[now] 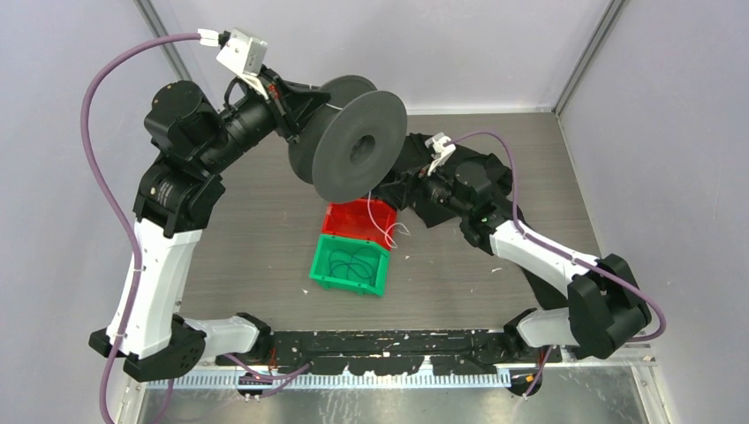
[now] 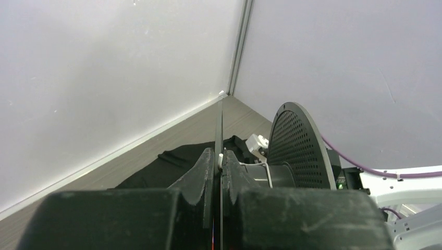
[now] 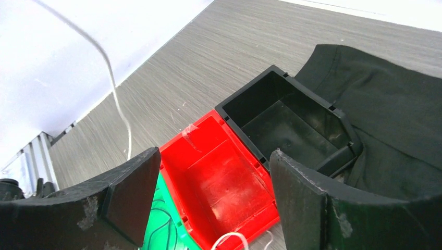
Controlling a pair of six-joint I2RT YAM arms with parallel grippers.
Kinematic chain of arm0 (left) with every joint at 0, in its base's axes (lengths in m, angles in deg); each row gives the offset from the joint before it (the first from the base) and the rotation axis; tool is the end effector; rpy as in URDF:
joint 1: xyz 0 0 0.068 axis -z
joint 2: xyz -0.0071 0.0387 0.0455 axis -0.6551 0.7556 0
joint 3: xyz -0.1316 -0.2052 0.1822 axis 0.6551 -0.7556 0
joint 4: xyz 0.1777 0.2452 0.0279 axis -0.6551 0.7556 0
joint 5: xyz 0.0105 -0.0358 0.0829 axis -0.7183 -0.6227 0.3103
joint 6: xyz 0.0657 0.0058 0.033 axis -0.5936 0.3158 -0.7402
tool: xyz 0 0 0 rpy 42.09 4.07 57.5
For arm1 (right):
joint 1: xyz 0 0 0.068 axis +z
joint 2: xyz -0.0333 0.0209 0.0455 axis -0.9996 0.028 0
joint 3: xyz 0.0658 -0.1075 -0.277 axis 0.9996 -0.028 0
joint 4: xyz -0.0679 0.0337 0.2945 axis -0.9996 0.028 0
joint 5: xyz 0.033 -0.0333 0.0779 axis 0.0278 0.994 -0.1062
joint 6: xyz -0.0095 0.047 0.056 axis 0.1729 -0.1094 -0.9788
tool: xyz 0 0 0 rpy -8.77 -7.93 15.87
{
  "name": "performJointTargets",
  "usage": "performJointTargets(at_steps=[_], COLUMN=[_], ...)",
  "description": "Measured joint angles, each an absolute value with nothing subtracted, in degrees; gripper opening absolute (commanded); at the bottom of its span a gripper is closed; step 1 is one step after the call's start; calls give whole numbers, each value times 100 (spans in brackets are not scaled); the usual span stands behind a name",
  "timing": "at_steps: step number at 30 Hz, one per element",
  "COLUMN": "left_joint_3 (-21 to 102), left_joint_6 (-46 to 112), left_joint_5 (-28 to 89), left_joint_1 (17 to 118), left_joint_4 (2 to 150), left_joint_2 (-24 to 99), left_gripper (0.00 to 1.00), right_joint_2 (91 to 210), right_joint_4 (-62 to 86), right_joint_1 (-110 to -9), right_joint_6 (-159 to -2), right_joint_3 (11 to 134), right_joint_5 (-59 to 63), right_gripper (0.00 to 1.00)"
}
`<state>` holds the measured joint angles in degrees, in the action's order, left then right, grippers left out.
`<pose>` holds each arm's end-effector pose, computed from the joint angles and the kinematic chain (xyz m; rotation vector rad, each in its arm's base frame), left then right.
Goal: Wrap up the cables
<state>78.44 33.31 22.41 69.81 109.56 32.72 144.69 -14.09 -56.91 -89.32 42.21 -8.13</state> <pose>0.2012 -0.1309 0.6424 0.4574 1.4114 -0.7855 0.2959 0.2038 0.2955 -0.4854 1.6521 0.8804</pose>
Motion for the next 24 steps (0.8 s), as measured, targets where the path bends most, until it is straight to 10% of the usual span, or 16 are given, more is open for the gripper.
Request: performJointTargets(at_steps=[24], left_joint_3=[7968], left_joint_6=[3484], left_joint_5=[2493], left_joint_1=[6981], left_joint_4=[10788], left_joint_2=[3408], left_gripper=[1], right_joint_2=[14078], right_joint_4=[-1680], right_joint_1=[-5254], right_joint_6=[-9590], right_joint_3=[3513], right_joint_5=[-1292], right_gripper=[82])
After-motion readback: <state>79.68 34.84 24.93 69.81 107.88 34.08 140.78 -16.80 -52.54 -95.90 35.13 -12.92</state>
